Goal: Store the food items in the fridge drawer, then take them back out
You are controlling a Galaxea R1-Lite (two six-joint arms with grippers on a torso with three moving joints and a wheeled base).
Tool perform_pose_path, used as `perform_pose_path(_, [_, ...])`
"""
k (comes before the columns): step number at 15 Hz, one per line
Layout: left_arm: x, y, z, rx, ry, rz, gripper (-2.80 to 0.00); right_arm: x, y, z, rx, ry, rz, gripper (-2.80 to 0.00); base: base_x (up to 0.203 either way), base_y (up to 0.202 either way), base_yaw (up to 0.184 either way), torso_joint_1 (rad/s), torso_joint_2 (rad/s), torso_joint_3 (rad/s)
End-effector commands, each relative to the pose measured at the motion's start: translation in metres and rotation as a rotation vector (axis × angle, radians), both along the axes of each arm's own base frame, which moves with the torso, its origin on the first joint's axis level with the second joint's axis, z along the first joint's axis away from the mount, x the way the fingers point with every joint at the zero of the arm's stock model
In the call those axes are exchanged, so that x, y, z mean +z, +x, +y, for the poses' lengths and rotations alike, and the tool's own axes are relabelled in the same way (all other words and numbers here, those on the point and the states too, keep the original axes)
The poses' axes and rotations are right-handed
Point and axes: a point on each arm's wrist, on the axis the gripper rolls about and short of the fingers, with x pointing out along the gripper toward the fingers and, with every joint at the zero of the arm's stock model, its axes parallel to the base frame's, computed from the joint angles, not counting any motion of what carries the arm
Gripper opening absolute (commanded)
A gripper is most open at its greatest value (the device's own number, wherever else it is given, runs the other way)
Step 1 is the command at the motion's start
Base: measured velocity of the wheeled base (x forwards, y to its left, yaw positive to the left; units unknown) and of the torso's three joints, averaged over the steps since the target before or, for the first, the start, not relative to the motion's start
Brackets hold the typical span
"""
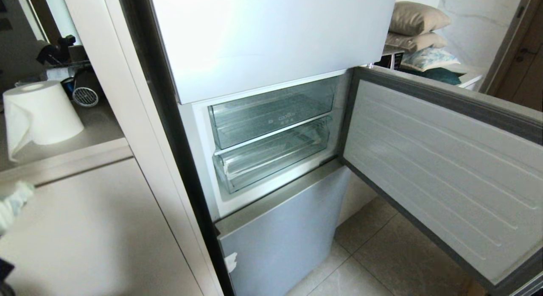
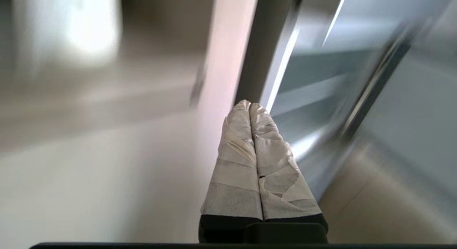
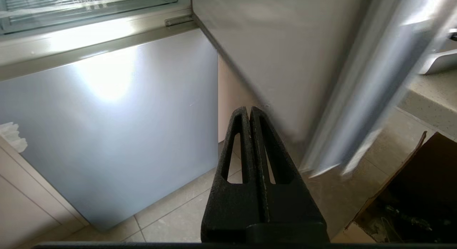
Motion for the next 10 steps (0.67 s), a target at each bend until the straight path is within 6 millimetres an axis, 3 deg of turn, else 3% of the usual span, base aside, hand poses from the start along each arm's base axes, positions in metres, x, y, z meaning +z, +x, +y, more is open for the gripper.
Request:
perform_pose_path(1, [-0.04,-0.026,0.006,0.016,0.026,0.041,-2.8,0.0,0.0,0.0,0.0,-0.001,0.002,-2.8,0.0,0.0,0.0,0.0,0.0,0.0])
perform_pose_path(4, [-0.079,-0.053,0.008,-0.03,0.094,0.156,-2.8,0.0,0.0,0.0,0.0,-0.001,0.002,-2.8,0.0,0.0,0.0,0.0,0.0,0.0])
perform_pose_path(6, [-0.11,-0.067,0.01,-0.073,0.179,0.346,-2.8,0.0,0.0,0.0,0.0,-0.001,0.002,-2.8,0.0,0.0,0.0,0.0,0.0,0.0])
perform_pose_path(8, [-0.113,-0.068,0.01,-0.068,0.209,0.346,-2.8,0.0,0.0,0.0,0.0,-0.001,0.002,-2.8,0.0,0.0,0.0,0.0,0.0,0.0])
perform_pose_path(10, [-0.108,-0.068,0.014,0.11,0.219,0.326,-2.8,0.0,0.0,0.0,0.0,-0.001,0.0,-2.8,0.0,0.0,0.0,0.0,0.0,0.0])
